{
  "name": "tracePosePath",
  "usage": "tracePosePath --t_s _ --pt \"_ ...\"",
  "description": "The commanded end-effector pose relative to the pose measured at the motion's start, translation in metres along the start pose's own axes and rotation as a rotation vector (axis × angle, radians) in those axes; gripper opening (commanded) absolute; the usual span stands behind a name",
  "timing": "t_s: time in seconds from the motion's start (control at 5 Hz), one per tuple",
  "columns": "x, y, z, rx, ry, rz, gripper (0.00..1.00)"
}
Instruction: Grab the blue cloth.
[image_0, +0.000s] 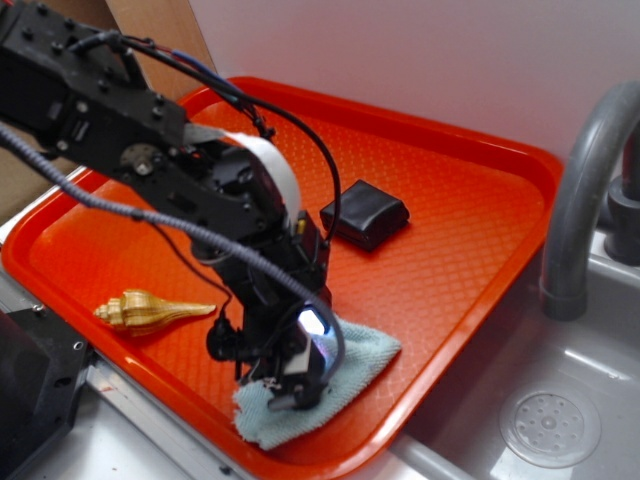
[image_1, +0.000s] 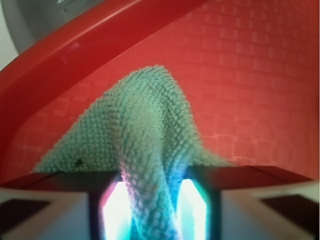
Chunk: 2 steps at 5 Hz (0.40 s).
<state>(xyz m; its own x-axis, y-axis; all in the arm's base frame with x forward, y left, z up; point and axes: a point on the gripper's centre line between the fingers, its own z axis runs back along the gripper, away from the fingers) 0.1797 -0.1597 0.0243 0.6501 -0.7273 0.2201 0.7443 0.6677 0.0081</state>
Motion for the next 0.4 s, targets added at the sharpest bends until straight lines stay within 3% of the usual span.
tracePosePath --t_s 0.0,0.2 --pt "-0.011 0.074 0.065 0.142 -0.047 0.453 0.00" --pt "-0.032 0.114 0.121 0.231 -0.062 0.689 0.00"
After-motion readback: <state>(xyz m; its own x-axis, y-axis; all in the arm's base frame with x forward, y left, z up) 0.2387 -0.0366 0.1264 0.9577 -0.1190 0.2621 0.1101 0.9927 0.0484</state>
